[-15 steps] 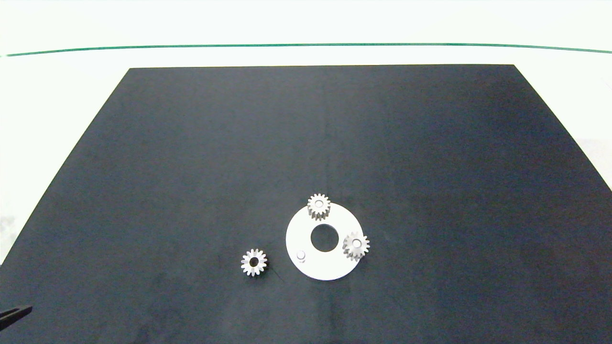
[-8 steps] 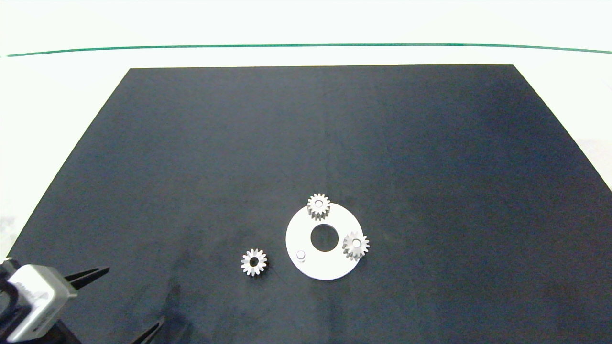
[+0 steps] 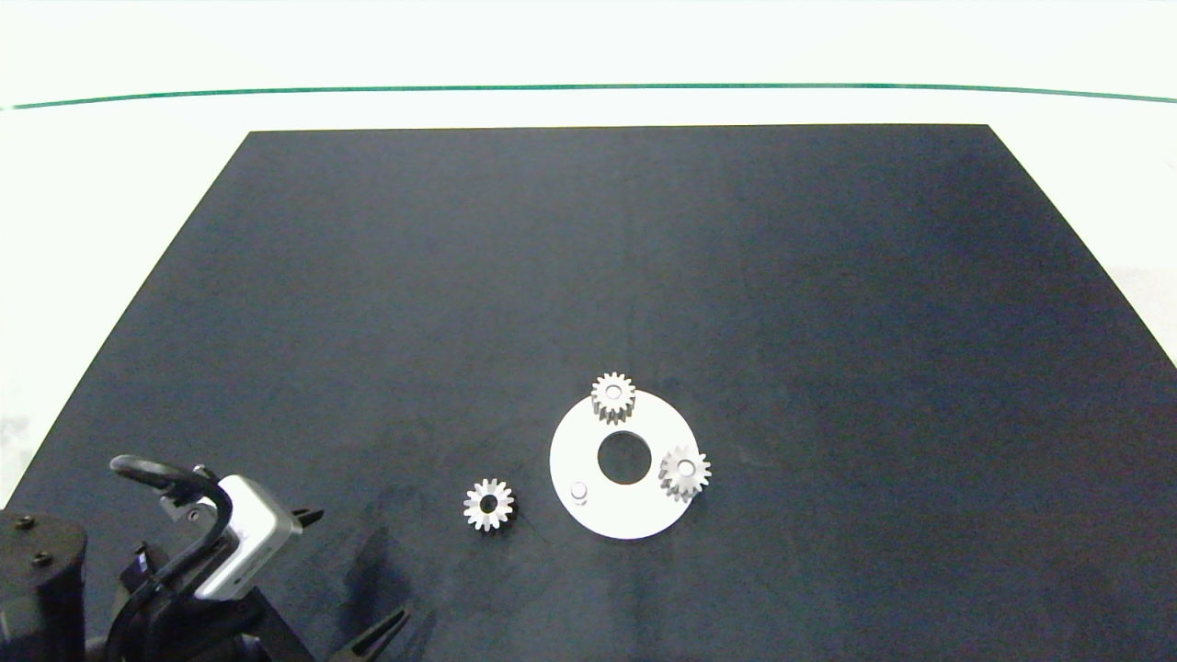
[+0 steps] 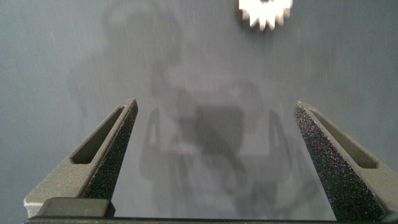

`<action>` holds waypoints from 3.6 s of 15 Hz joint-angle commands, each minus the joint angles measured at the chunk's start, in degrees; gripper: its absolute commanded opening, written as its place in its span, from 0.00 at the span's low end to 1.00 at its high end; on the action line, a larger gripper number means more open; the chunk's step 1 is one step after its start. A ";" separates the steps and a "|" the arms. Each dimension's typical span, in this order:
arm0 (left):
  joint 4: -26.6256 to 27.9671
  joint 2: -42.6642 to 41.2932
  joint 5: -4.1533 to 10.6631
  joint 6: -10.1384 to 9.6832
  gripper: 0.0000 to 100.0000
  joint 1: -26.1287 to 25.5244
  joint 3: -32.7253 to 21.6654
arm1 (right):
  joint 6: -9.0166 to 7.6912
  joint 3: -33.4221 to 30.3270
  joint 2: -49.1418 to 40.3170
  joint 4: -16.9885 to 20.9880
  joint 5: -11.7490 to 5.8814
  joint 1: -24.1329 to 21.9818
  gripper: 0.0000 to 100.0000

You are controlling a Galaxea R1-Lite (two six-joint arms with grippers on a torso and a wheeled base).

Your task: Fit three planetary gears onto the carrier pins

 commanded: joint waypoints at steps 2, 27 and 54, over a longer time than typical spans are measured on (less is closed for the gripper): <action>-8.55 9.03 3.53 1.21 1.00 -3.72 -0.13 | -0.07 0.71 0.32 0.17 -0.16 0.33 1.00; -27.09 27.75 10.04 -1.51 0.97 -13.66 -4.52 | 0.98 -3.78 4.36 -0.19 -0.34 2.61 1.00; -27.09 27.66 9.77 0.07 0.43 -12.60 -4.61 | 0.89 -3.95 2.96 0.08 -0.69 2.53 1.00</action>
